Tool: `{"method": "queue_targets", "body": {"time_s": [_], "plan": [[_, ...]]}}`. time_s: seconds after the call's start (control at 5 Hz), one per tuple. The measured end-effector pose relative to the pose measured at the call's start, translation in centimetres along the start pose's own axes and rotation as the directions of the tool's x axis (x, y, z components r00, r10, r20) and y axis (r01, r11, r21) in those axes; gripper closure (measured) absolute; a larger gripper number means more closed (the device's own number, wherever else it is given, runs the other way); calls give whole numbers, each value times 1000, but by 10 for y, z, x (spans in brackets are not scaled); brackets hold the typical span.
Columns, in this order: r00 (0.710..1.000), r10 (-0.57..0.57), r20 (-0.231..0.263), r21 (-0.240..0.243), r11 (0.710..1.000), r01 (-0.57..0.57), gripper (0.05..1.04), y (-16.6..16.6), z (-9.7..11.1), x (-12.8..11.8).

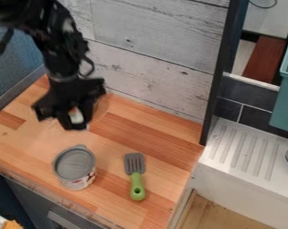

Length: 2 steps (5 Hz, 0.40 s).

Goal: Put the sushi in the pan

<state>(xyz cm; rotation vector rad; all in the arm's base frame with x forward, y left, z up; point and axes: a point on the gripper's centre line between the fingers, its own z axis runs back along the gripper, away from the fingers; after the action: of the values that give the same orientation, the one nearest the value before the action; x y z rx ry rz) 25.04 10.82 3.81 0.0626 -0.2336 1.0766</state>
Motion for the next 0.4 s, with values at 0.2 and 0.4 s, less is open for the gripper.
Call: {"method": "queue_targets", "body": {"time_s": [0.2, 0.4], "plan": [[999, 47, 17, 17, 999, -47, 664, -5, -10, 30], [996, 86, 24, 57, 995, -87, 664, -2, -27, 57]]}}
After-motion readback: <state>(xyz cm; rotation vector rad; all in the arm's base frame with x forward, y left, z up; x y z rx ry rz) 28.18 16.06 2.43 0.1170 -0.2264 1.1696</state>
